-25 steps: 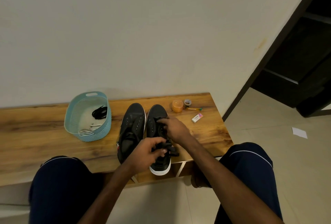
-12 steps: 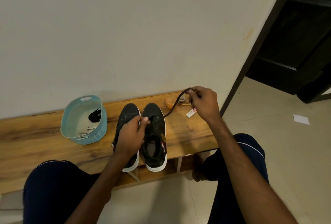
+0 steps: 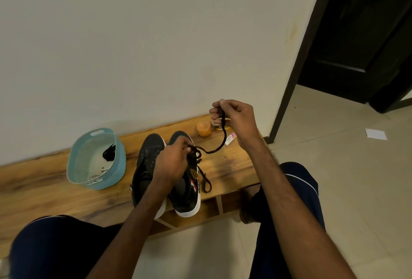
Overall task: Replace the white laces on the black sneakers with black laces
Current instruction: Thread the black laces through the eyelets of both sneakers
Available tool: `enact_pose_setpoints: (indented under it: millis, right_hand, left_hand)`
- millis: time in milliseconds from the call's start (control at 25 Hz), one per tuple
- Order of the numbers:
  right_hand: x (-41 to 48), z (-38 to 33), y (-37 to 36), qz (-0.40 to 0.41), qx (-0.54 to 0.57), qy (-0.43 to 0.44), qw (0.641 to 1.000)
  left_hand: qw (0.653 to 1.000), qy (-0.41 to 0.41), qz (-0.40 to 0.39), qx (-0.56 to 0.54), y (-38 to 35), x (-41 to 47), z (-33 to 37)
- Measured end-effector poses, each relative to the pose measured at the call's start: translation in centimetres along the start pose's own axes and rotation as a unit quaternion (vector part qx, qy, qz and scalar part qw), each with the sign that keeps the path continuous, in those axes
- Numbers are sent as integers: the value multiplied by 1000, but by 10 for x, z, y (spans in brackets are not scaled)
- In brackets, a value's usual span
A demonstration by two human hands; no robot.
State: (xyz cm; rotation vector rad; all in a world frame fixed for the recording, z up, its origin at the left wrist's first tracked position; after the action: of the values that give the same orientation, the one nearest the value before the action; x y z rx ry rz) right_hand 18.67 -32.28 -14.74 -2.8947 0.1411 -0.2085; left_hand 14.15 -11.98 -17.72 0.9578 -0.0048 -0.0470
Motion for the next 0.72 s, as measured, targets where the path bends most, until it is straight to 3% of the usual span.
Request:
enact_pose_setpoints:
  millis: [160,360,560,720]
  right_hand:
    - [3,13,1,-27,-161,-8,987]
    - [-12,29,-37,-216,-250,-27,944]
    - [-6,10,-21,-118,-243,23,962]
    - [1,8,4,-12,-125,-36,991]
  left_hand:
    - [992,21,36,-117,10,11,3]
    - [971,-33,36,-233,28,22,29]
    - [991,-8,-1,-137,22,25,26]
    - [987,5,-30,-160,13,21,17]
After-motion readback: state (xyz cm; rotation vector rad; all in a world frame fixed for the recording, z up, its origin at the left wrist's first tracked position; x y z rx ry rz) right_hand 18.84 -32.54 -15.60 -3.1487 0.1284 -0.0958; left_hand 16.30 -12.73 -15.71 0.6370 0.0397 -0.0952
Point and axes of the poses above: each hand's wrist, its own x-axis towards the middle knuckle, its own y-axis out of the back of the hand, z = x × y, the point moved 9 cm from there along x, towards the middle knuckle, and after that the axes turned 5 degrees about y, right-handed, at the moved point
